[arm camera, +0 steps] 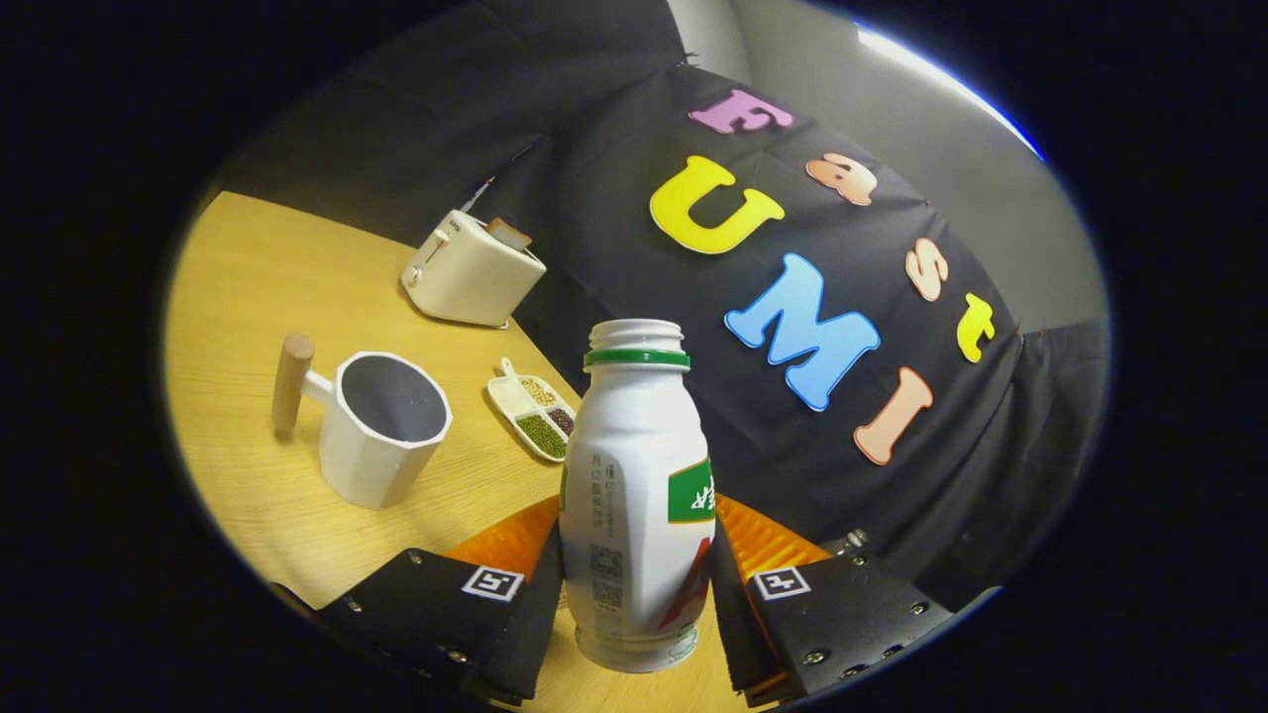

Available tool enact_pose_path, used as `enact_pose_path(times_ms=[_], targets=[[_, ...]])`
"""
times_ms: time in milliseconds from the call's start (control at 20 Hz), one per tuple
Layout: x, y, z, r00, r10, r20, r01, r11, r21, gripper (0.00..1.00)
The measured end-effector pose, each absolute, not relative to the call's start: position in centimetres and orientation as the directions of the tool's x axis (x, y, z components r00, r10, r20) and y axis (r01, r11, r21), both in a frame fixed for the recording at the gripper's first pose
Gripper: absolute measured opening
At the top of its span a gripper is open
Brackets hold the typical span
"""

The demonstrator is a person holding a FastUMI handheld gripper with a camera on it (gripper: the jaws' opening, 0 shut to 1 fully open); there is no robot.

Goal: Take the bottle from table, then pour the juice into the cup, finally place the bottle on the coaster

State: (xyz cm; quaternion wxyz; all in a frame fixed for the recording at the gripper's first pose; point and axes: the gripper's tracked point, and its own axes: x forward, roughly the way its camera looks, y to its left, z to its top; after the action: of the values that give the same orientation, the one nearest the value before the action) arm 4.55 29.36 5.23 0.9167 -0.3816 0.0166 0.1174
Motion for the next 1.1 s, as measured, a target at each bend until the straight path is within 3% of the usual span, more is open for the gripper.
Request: enact_pose_path(times_ms=[550, 1100], targets=[[5.4, 28.6, 4.3, 0.949, 0.28, -0.147, -0.314, 0.885, -0.344, 0.69], [7.1, 29.2, 5.2, 0.942, 0.328, -0.066, -0.334, 0.93, -0.152, 0.69]])
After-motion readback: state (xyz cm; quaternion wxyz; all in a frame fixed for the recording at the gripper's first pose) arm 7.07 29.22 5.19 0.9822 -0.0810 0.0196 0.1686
